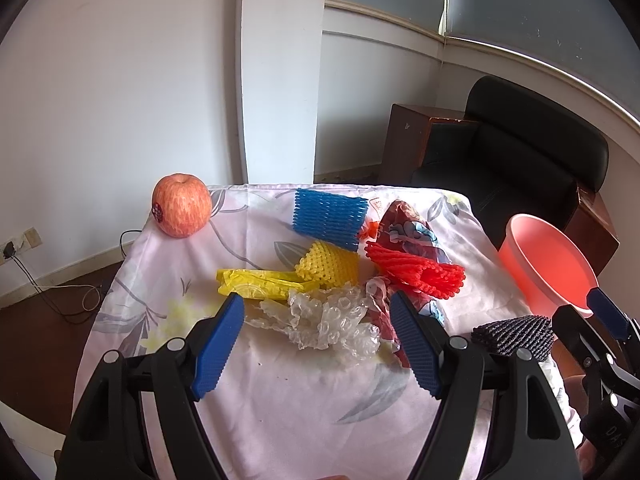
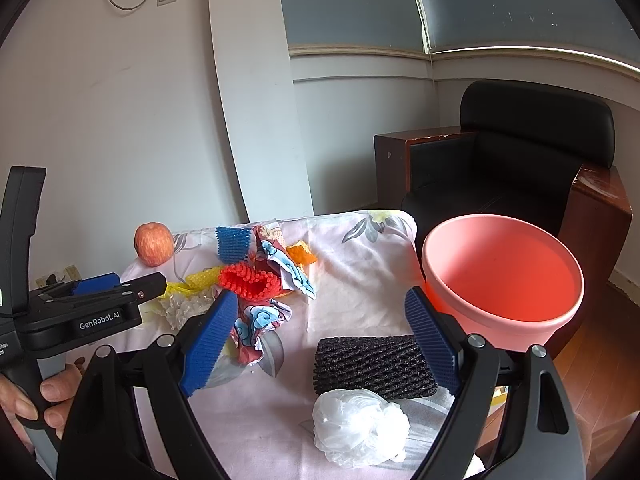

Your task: Collect trash

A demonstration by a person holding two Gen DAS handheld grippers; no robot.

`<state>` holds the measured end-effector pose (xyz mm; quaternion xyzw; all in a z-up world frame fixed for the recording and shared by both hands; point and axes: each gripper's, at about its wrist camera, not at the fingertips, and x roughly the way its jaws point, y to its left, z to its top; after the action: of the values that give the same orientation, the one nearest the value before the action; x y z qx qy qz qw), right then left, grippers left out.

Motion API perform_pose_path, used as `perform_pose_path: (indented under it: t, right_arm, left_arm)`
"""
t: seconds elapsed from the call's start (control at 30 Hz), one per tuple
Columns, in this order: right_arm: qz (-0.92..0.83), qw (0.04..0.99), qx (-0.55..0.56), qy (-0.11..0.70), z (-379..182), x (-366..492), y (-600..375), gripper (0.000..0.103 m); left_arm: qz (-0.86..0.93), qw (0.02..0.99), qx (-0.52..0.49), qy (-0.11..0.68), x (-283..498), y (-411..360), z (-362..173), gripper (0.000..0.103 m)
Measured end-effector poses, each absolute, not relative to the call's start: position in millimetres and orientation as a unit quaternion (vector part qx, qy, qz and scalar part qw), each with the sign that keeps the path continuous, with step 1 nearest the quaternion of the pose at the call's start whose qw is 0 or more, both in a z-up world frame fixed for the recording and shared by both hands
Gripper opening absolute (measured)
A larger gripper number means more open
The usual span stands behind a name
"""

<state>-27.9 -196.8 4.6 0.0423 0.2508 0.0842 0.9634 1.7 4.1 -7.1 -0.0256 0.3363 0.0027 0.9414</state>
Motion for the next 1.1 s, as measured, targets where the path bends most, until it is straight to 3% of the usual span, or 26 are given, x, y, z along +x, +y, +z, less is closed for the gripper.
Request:
perform_pose_path:
  t: [0.87,1.1]
  right_arm:
    - [0.068,0.961,0.073,0.260,17,-40,-245,0.086]
    - [0.070,0.953,0.091,0.281,9,-44,-261,0.077]
  left_arm:
    - [-0.050,0.944,-0.022,0.326,-3,19,-8,0.074]
    - [-0.077,0.939,-0.017,0.335,-10,24,-20,0.061]
